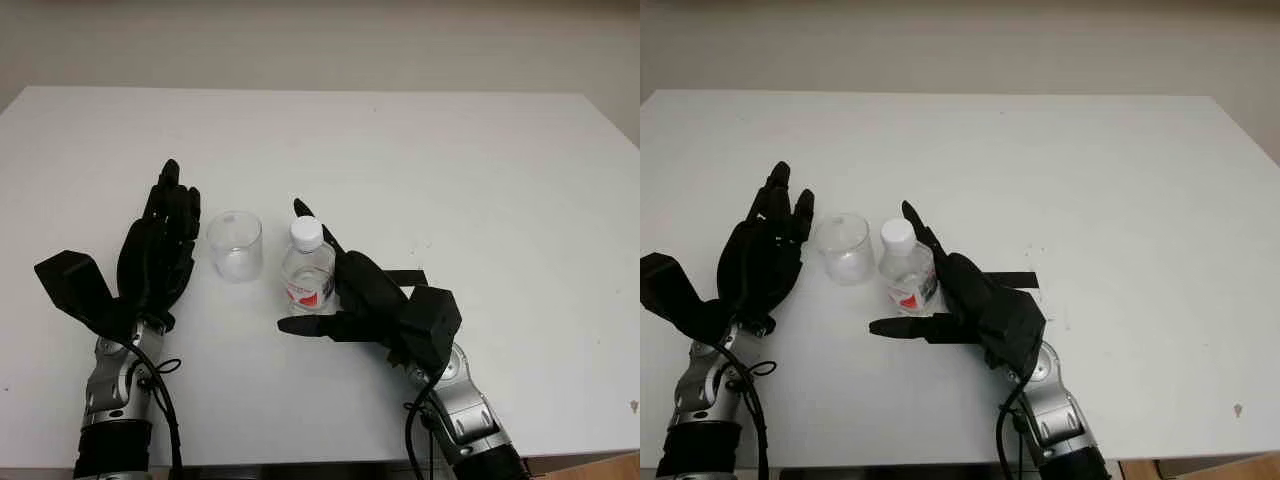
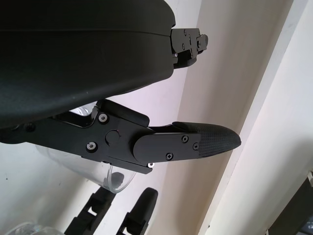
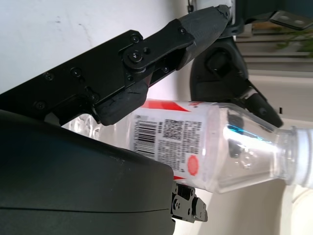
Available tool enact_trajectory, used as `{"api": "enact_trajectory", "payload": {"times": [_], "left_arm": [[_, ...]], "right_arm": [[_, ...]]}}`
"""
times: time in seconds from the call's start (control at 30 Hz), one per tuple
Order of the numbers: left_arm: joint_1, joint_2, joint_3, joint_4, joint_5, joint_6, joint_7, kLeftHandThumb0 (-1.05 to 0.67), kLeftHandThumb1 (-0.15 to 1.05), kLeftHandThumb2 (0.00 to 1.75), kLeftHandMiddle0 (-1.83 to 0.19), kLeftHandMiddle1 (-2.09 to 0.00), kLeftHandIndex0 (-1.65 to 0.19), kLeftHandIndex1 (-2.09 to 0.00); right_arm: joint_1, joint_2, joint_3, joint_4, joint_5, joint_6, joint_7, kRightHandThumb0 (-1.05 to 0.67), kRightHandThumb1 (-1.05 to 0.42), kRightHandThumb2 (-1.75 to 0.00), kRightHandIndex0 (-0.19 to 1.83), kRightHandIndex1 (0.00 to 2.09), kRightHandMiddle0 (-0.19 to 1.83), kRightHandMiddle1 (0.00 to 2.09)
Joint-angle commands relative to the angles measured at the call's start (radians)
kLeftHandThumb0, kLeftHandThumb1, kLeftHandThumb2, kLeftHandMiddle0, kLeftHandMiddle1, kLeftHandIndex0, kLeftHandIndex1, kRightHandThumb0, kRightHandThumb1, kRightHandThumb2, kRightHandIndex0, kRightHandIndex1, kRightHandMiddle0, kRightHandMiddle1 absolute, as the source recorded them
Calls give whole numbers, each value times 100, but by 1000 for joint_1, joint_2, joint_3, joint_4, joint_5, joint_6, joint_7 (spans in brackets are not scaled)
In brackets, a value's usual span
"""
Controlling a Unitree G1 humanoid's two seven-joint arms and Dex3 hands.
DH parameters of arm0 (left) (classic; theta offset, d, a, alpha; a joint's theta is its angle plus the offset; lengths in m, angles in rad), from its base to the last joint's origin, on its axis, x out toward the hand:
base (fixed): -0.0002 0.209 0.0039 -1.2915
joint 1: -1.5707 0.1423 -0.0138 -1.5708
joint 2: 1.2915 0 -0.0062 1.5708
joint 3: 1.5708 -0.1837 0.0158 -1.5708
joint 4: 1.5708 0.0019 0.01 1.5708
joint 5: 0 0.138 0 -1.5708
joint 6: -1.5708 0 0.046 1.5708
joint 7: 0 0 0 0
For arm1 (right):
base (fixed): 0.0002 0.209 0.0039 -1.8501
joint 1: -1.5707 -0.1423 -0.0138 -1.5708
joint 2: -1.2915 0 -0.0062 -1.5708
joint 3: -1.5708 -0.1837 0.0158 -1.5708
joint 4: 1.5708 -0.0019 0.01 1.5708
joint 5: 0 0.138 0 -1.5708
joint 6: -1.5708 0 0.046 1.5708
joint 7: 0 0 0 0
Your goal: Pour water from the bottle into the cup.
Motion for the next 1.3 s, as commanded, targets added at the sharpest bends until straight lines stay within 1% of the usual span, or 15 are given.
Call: {"api": "enact_trajectory", "payload": {"times": [0.0, 0.1, 0.13, 0.17, 0.23, 0.27, 0.33, 0.37, 0.43, 0.47, 0.6, 0.73, 0.93, 1.13, 1.27], "left_arm": [[-18, -3, 0, 10, 2, -19, -8, -72, 105, 40, 9, -5, 8, -5], [-17, -6, -2, 16, 7, -32, -7, -73, 105, 40, 9, -5, 8, -5], [-17, -6, -3, 18, 9, -38, -8, -73, 105, 40, 9, -5, 7, -6], [-16, -7, -4, 19, 9, -42, -9, -73, 105, 41, 9, -6, 7, -6], [-13, -7, -7, 17, 12, -46, -8, -72, 105, 41, 8, -6, 7, -6], [-12, -8, -8, 17, 13, -48, -7, -72, 105, 42, 9, -5, 7, -5], [-11, -9, -9, 14, 13, -47, -4, -72, 105, 43, 8, -6, 7, -5], [-10, -10, -9, 13, 13, -45, -2, -72, 105, 43, 8, -6, 7, -5], [-9, -9, -11, 11, 15, -45, -1, -72, 105, 42, 8, -5, 7, -5], [-9, -9, -11, 9, 14, -44, -1, -72, 105, 43, 9, -5, 8, -5], [-9, -14, -9, 7, 9, -45, 3, -71, 105, 42, 9, -5, 8, -5], [-15, -11, -8, 16, 8, -46, -1, -72, 105, 42, 10, -5, 8, -5], [-18, -11, -3, 22, 5, -49, 0, -71, 105, 42, 8, -6, 8, -5], [-23, -8, 0, 28, 5, -51, -3, -72, 105, 40, 7, -6, 7, -6], [-30, -6, 1, 35, 8, -54, -3, -72, 105, 39, 7, -6, 7, -6]], "right_arm": [[1, 23, -11, 9, 16, -36, -10, -92, -84, -5, -19, 0, -19, 0], [17, 55, -26, 3, 21, -63, -61, -85, -83, -5, -19, 0, -19, 0], [22, 66, -31, -2, 23, -65, -77, -82, -83, -5, -11, 4, -13, 3], [26, 77, -37, -6, 27, -65, -92, -77, -84, -5, 0, 38, -8, 31], [32, 98, -50, -12, 48, -51, -111, -69, -85, -5, -9, 143, -16, 129], [33, 103, -53, -16, 55, -46, -117, -62, -87, -6, 9, 182, -7, 177], [29, 92, -46, -20, 11, -70, -145, -54, -93, -7, 65, 202, 34, 201], [27, 85, -42, -22, -11, -84, -156, -49, -100, -7, 104, 207, 72, 206], [25, 75, -38, -25, -47, -101, -173, -46, -103, -9, 133, 209, 100, 209], [22, 68, -37, -21, -65, -118, -179, -46, -104, -14, 150, 209, 122, 209], [14, 51, -33, -16, -90, -142, -175, -42, -105, -23, 178, 209, 157, 209], [2, 17, -17, -23, -108, -141, -135, -44, -105, -26, 179, 209, 162, 209], [-3, 9, -12, -21, -110, -136, -111, -46, -105, -29, 173, 209, 149, 209], [-25, 22, -45, -20, -115, -115, -161, -40, -105, -40, 183, 209, 165, 209], [-123, 0, -90, 22, -134, -113, -206, -36, -105, -45, 183, 209, 170, 209]]}}
